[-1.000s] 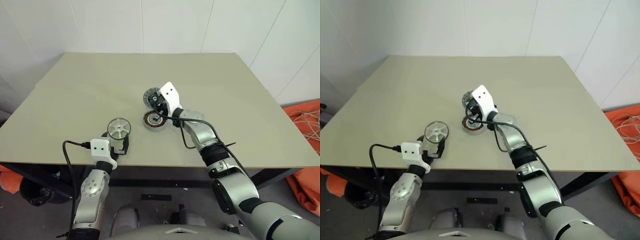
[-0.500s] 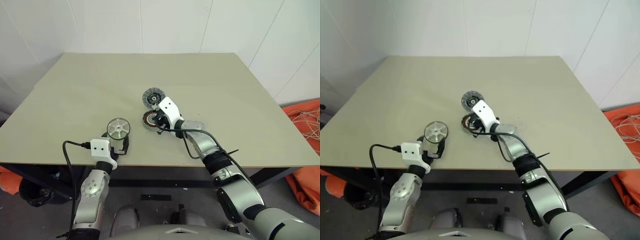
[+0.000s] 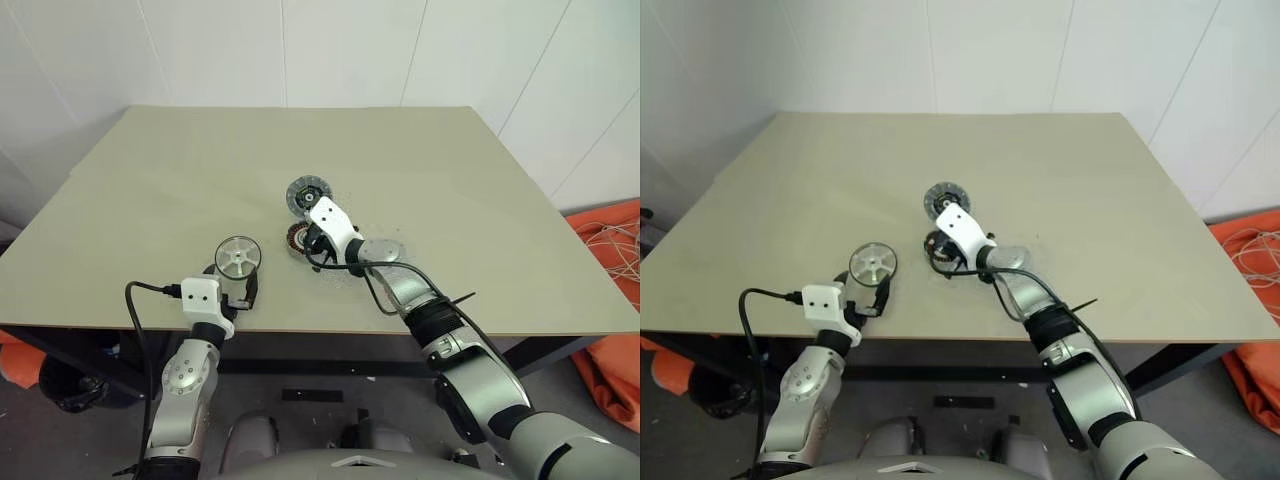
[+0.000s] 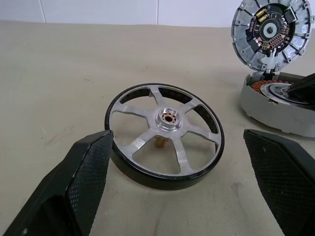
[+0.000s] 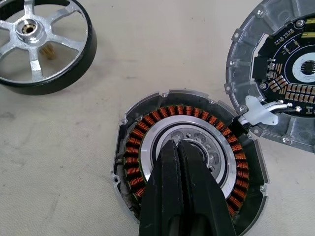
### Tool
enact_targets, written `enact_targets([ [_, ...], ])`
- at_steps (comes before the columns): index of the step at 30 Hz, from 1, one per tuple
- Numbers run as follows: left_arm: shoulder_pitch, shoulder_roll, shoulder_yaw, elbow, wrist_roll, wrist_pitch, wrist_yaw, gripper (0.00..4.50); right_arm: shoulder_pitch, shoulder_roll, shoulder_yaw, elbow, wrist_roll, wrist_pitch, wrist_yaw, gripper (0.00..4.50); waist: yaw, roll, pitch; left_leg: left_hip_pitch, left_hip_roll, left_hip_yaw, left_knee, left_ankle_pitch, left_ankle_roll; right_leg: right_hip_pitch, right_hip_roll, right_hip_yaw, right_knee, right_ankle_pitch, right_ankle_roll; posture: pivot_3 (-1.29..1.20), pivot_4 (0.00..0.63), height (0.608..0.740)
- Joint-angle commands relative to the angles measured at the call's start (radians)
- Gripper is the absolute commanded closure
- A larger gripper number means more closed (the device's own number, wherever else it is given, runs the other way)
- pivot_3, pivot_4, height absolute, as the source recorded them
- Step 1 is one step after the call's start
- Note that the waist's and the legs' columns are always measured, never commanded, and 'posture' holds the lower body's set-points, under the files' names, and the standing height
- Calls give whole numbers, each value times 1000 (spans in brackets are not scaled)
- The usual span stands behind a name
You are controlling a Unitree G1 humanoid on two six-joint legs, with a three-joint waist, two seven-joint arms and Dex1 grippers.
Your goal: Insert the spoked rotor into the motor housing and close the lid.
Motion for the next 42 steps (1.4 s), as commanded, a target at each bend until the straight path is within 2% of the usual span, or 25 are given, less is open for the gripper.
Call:
enact_targets([
  [1, -9, 0, -5, -28, 3, -21, 0, 0, -16, 8, 8, 0, -15, 50, -10, 4458, 0, 0, 0, 0, 0, 0, 0, 0, 0, 1, 0, 0, 0, 0, 0, 0, 0, 740],
  [15, -6, 1, -6, -28, 4, -23, -2, 0, -56, 26, -52, 25, 14, 26, -53, 4458, 0, 0, 0, -1, 0, 0, 0, 0, 0, -3, 0, 0, 0, 0, 0, 0, 0, 740],
  [34, -1, 6, -4, -37, 4, -20, -2, 0, -5, 2, 25, 0, -32, 96, -14, 4458, 0, 0, 0, 1, 0, 0, 0, 0, 0, 1, 0, 0, 0, 0, 0, 0, 0, 740],
  [42, -4, 7, -2, -37, 5, -20, 0, 0, -46, 28, -39, 2, 12, 36, -45, 4458, 0, 0, 0, 2, 0, 0, 0, 0, 0, 0, 0, 0, 0, 0, 0, 0, 0, 740],
])
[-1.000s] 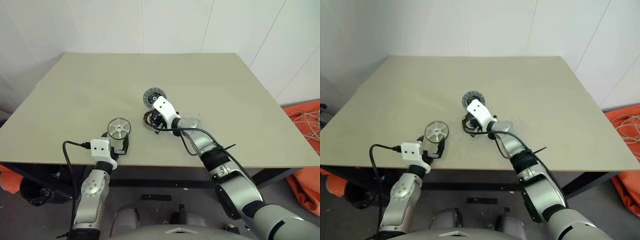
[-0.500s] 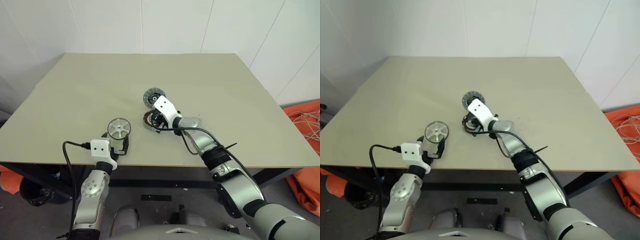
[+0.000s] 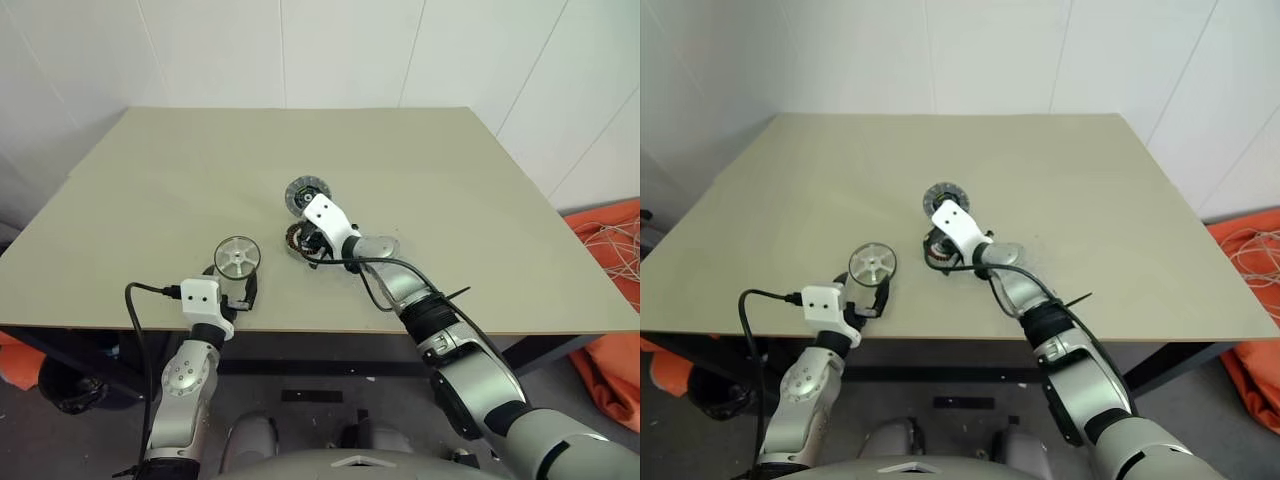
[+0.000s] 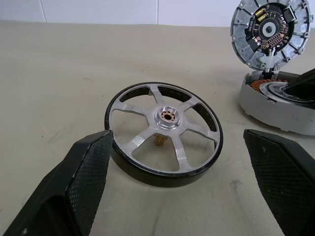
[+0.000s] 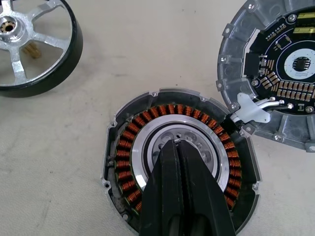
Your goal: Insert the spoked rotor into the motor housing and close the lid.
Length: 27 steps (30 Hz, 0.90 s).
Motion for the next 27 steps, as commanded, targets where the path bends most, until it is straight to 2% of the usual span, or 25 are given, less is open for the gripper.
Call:
enact_targets([
  [1, -9, 5, -2, -36, 4, -19, -1, 0, -28, 3, -33, -7, 27, -18, -3, 4458, 0, 0, 0, 0, 0, 0, 0, 0, 0, 0, 0, 0, 0, 0, 0, 0, 0, 740],
  [12, -13, 6, -3, -31, 4, -23, -4, 0, -4, -22, -1, 58, -14, -14, -5, 4458, 1, 0, 0, -2, 0, 0, 0, 0, 0, -2, 0, 0, 0, 0, 0, 0, 0, 740],
  [22, -8, 6, -6, -34, 6, -22, -4, 0, 46, -48, 15, 9, -16, 7, 10, 4458, 1, 0, 0, 0, 0, 0, 0, 0, 0, 1, 0, 0, 0, 0, 0, 0, 0, 740],
  [27, -17, 11, -2, -31, 4, -18, -5, 0, 50, -62, -24, -39, 7, 4, -4, 4458, 3, 0, 0, 1, 0, 0, 0, 0, 0, 1, 0, 0, 0, 0, 0, 0, 0, 740],
])
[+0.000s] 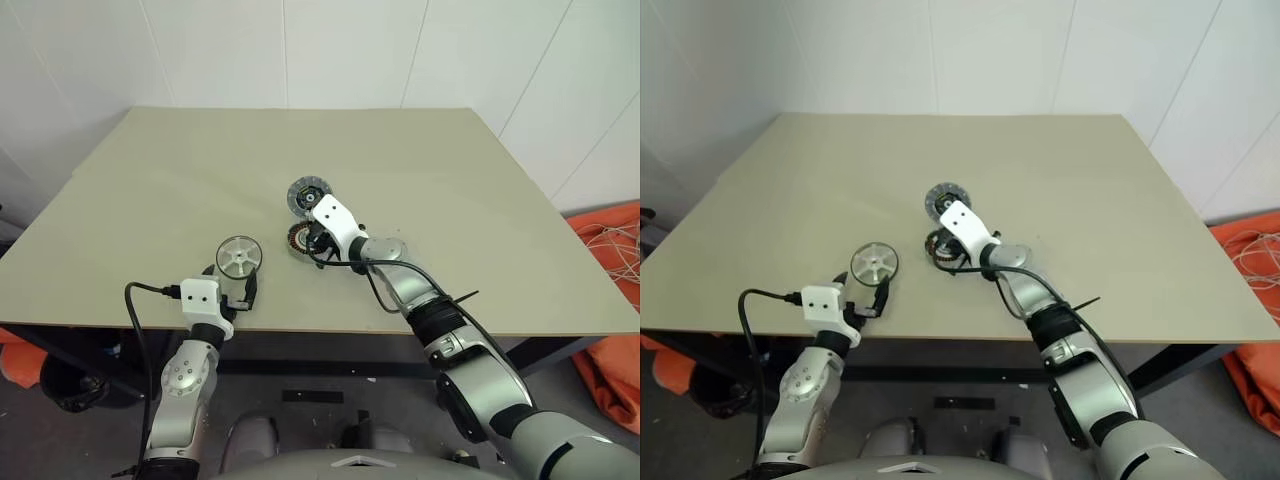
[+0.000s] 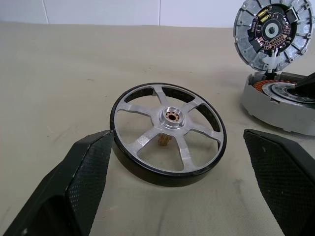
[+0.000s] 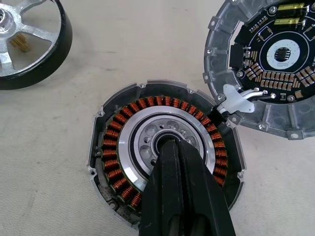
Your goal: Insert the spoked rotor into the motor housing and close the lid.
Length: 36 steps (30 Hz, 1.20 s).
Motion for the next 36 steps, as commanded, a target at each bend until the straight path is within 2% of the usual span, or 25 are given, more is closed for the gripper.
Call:
enact_targets([
  [1, -17, 7, -1, -30, 3, -16, -4, 0, 24, -27, -34, -34, 14, 18, -4, 4458, 2, 0, 0, 0, 0, 0, 0, 0, 0, 0, 0, 0, 0, 0, 0, 0, 0, 740],
  [9, -13, 5, 10, -37, -3, -21, 6, 0, 92, -55, -166, -236, 141, -33, 11, 4458, -2, 0, 0, -5, 0, 0, 0, 0, 0, -5, 0, 0, 0, 0, 0, 0, 0, 740],
  [19, -16, 8, 8, -35, -5, -17, 0, 0, 159, -73, -170, -341, 180, 5, 27, 4458, -2, 0, 0, -4, 0, 0, 0, 0, 0, -4, 0, 0, 0, 0, 0, 0, 0, 740],
  [26, -15, 12, 2, -39, -4, -11, -5, 0, 88, -35, -93, -196, 114, 10, 3, 4458, -3, 0, 0, -4, 0, 0, 0, 0, 0, -5, 0, 0, 0, 0, 0, 0, 0, 740],
  [36, -4, 6, -3, -50, 1, -10, 4, 0, -30, 36, -68, 34, 79, -72, -22, 4458, -2, 0, 0, -5, 0, 0, 0, 0, 0, -5, 0, 0, -1, 0, 0, 0, 0, 740],
])
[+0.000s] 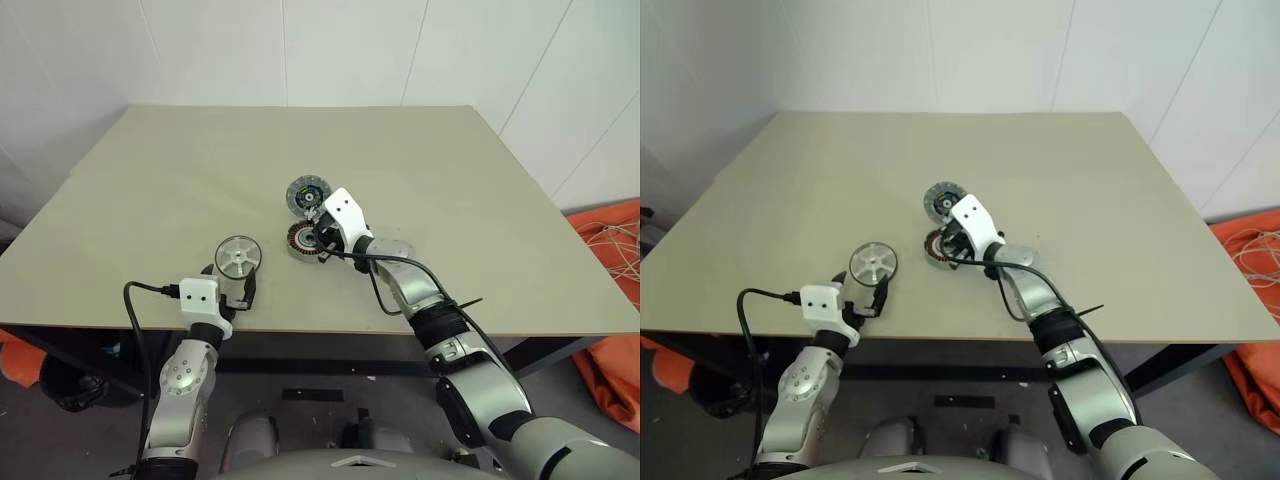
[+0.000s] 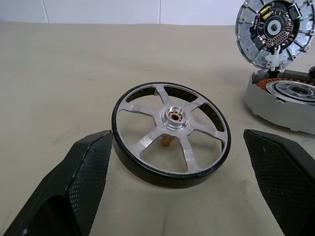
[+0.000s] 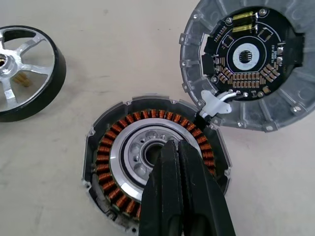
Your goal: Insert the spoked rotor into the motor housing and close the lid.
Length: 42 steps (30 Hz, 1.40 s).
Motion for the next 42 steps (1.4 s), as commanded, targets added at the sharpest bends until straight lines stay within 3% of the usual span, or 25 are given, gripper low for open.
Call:
enact_targets([
  [1, -2, -1, -4, -48, 3, -13, 3, 0, -53, 14, 4, 48, -11, -51, -5, 4458, 0, 0, 0, 0, 0, 0, 0, 0, 0, 0, 0, 0, 0, 0, 0, 0, 0, 740],
  [24, -2, -7, -2, -49, 8, -12, 10, 0, -144, 33, -1, 246, -57, -123, -26, 4458, 0, 0, 0, 1, 0, 0, 0, 0, 0, 0, 0, 0, 1, 0, 0, 0, 0, 740],
  [34, 50, -16, 46, -119, -72, 1, 5, 0, 11, 19, -100, -182, 154, -33, 110, 4458, 0, 0, 0, -1, 0, 0, 0, 0, 0, -1, 0, 0, 1, 0, 0, 0, 0, 740],
  [37, 127, -16, 78, -166, -158, 27, -26, 0, 97, -25, -148, -380, 235, 50, 134, 4458, 2, 0, 0, -1, 0, 0, 0, 0, 1, 0, 0, 0, 0, 0, 0, 0, 0, 740],
  [42, 210, -14, 92, -226, -286, 84, -90, 0, 150, -73, -181, -463, 259, 116, 98, 4458, 2, -1, 0, 1, 0, 0, 0, -1, 1, 2, 0, 0, -1, 0, 0, 0, 0, 740],
])
